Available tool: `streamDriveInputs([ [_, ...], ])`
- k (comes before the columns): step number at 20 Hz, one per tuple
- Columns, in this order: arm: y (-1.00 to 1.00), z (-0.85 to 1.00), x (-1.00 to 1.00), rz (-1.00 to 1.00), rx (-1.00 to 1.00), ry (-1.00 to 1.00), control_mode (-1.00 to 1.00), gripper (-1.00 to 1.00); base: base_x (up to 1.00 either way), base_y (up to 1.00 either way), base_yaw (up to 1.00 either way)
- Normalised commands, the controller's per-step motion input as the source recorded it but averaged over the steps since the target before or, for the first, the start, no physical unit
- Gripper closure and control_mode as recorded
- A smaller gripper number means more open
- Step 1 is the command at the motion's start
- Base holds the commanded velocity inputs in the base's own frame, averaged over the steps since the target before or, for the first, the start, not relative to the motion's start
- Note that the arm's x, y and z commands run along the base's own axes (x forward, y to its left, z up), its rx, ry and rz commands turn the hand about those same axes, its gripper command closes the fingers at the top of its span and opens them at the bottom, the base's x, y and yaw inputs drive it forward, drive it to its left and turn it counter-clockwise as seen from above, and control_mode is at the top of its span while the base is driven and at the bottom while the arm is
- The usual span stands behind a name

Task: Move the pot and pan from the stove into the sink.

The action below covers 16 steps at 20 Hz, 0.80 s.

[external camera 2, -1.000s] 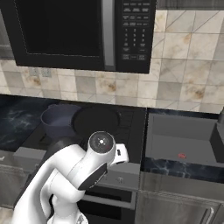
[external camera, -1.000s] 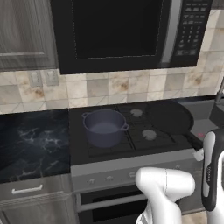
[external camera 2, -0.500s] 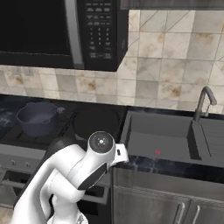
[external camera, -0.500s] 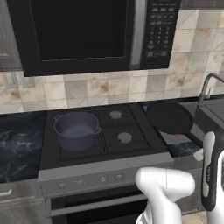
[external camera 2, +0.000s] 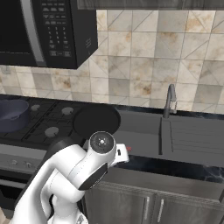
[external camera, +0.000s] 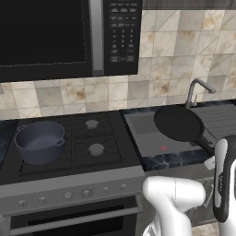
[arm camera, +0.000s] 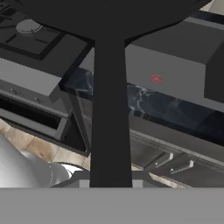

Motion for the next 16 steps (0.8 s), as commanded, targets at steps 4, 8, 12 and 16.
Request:
streamDriveInputs([
  [4, 0.00, 0.00, 0.00, 0.00, 0.00, 0.00, 1.00, 1.00, 0.00, -0.48, 0.00],
  [8, 0.00, 0.00, 0.00, 0.00, 0.00, 0.00, 1.00, 1.00, 0.00, -0.39, 0.00],
  [12, 0.00, 0.00, 0.00, 0.00, 0.00, 0.00, 1.00, 1.00, 0.00, -0.02, 0.00],
  [16, 0.00, 0.00, 0.00, 0.00, 0.00, 0.00, 1.00, 1.00, 0.01, 0.00, 0.00],
])
